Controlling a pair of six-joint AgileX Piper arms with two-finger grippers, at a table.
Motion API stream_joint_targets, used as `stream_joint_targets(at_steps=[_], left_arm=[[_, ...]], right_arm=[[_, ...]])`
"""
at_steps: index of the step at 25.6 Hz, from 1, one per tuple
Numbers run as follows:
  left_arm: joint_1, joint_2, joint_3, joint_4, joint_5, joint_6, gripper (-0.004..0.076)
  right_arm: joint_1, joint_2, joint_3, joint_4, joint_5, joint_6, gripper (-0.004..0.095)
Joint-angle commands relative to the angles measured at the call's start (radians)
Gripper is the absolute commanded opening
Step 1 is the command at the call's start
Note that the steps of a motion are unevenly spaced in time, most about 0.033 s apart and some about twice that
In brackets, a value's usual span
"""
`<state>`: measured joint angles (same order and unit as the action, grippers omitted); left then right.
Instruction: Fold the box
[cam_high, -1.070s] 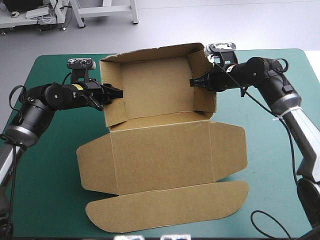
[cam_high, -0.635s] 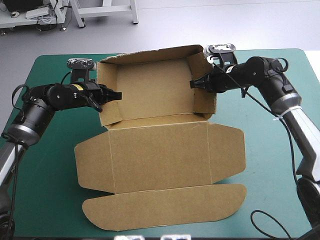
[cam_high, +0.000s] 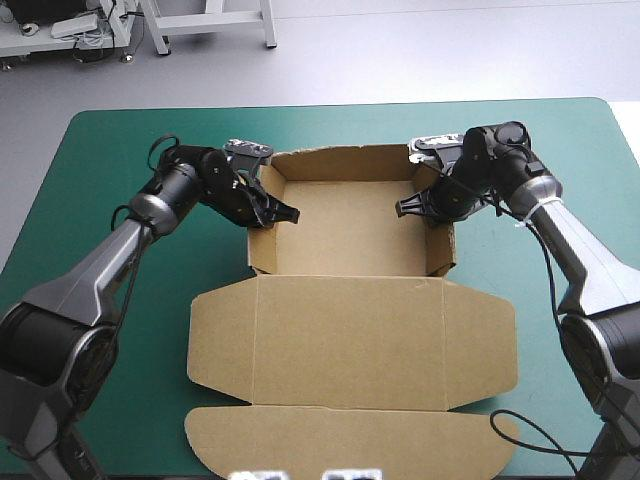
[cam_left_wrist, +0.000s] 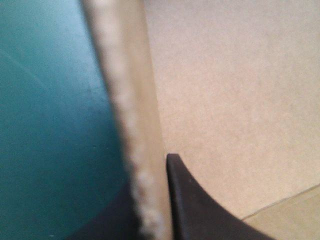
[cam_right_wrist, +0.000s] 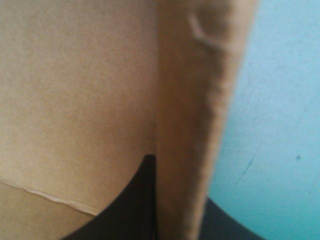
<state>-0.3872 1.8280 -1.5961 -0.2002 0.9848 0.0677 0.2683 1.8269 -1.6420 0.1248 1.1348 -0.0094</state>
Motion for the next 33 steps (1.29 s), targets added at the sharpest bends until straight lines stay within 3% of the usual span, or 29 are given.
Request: stream_joint_targets(at_steps=[1, 8, 19, 23, 26, 30, 33], left_arm=[[-0.061, 0.018, -0.129, -0.003, 0.053, -0.01, -0.0009], [-0.071, 0.095, -0.148, 0.093, 0.191, -0.109, -0.0009], [-0.069, 0.102, -0.148, 0.112, 0.233, -0.123, -0.0008], [-0.069, 0.1, -0.148, 0.142, 0.306, -0.074, 0.0064], [-0.063, 0.085, -0.148, 0.142, 0.305, -0.074, 0.0213], [-0.052, 0.08, -0.173, 0.139, 0.305, -0.1, 0.0454], [-0.052, 0.08, -0.199, 0.137, 0.305, -0.137, 0.0557]], right_arm=[[0.008, -0.01, -0.029, 0.026, 0.027, -0.014, -0.0011], [0.009, 0.049, -0.029, -0.072, 0.112, 0.062, -0.0011], [0.009, 0.072, -0.029, -0.047, 0.113, 0.074, -0.0013], [0.009, 0.068, -0.029, -0.047, 0.113, 0.063, 0.0015], [0.009, 0.061, -0.029, -0.047, 0.113, 0.044, 0.0167], [0.007, 0.04, -0.029, -0.051, 0.113, 0.04, 0.053], [0.007, 0.027, -0.029, -0.054, 0.113, 0.042, 0.0779]])
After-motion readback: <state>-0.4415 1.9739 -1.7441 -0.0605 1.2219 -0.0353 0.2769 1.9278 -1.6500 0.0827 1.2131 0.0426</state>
